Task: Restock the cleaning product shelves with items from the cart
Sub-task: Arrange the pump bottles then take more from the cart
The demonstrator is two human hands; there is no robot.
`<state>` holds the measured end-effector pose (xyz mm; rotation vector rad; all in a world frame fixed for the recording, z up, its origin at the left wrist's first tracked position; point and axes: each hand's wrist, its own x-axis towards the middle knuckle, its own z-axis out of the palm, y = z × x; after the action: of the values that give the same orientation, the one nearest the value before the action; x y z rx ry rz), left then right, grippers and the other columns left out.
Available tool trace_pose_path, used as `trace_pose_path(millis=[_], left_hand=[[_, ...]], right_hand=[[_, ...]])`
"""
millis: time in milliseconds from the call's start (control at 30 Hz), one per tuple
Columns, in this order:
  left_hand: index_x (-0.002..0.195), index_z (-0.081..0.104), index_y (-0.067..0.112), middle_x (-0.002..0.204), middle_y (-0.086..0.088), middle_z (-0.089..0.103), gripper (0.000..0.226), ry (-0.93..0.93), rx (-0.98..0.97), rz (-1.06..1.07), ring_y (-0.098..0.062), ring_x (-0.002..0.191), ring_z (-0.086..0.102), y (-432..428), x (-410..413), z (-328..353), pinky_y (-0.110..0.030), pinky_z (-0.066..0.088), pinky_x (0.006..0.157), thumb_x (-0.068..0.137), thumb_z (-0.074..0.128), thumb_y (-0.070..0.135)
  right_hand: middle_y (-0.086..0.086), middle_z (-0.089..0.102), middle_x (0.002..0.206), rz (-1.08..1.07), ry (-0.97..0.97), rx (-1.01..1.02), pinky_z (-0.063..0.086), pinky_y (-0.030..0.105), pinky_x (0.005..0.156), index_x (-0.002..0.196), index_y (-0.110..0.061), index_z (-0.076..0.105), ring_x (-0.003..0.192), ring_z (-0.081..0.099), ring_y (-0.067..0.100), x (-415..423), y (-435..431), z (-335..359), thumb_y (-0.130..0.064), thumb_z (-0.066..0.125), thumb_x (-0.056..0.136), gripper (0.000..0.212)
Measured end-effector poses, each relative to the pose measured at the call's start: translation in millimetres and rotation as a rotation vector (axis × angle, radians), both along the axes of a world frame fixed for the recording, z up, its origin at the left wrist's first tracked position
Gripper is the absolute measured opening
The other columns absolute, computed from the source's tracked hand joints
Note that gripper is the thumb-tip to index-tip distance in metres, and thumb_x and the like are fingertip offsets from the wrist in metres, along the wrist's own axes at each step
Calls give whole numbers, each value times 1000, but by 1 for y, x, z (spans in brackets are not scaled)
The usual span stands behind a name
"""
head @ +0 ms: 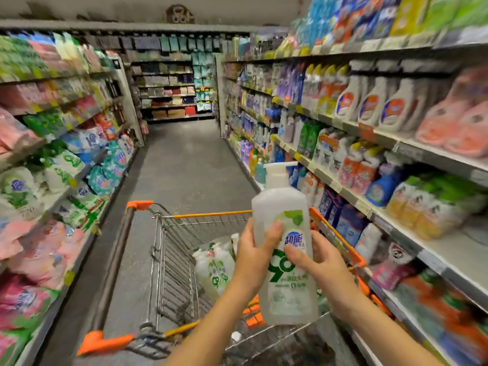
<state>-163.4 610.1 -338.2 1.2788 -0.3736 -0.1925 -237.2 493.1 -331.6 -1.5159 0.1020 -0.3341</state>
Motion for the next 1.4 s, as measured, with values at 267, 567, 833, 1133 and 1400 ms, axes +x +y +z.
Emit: trace_pose_path(millis=[267, 567, 833, 1133, 1400], left_hand=[[110, 62, 15, 100, -9, 73, 60, -117, -40, -270, -25, 91, 71, -13, -154, 37, -35, 56, 73, 64, 70, 53], [113, 63, 11, 102, -12, 72, 62, -179, -97, -627, -31, 93, 70, -91, -348, 71, -51, 57, 81, 68, 70, 54], [112, 64, 14, 104, -11, 72, 60, -194, -159, -868, -31, 94, 70, -168, -531, 104, -53, 55, 84, 70, 69, 55], [122, 55, 18, 111, -4, 71, 64, -324, -135, -1140, -21, 97, 70, -229, -636, 130, -35, 59, 77, 69, 71, 49], [114, 60, 10, 103, -8, 73, 43, -430, -286, -1164, -23, 90, 72, -315, -671, 192, -30, 58, 69, 82, 71, 37]], right_hand=[[6, 73, 103, -283, -30, -13, 59, 31, 70, 110, -14, 63, 93, 71, 24, -188, 10, 36, -35, 82, 71, 49], [1, 74, 102, -613, -71, -116, 58, 33, 72, 111, -18, 61, 93, 71, 21, -411, -25, 70, -34, 81, 72, 47], [-3, 74, 98, -834, -141, -157, 56, 25, 64, 114, -19, 57, 88, 72, 17, -600, -69, 102, -31, 77, 71, 48], [6, 72, 108, -984, -202, -152, 57, 49, 80, 117, -23, 59, 95, 71, 28, -720, -113, 129, -41, 85, 68, 57], [8, 74, 103, -1081, -298, -263, 60, 41, 69, 118, -19, 59, 88, 73, 28, -749, -184, 186, -39, 73, 75, 49]])
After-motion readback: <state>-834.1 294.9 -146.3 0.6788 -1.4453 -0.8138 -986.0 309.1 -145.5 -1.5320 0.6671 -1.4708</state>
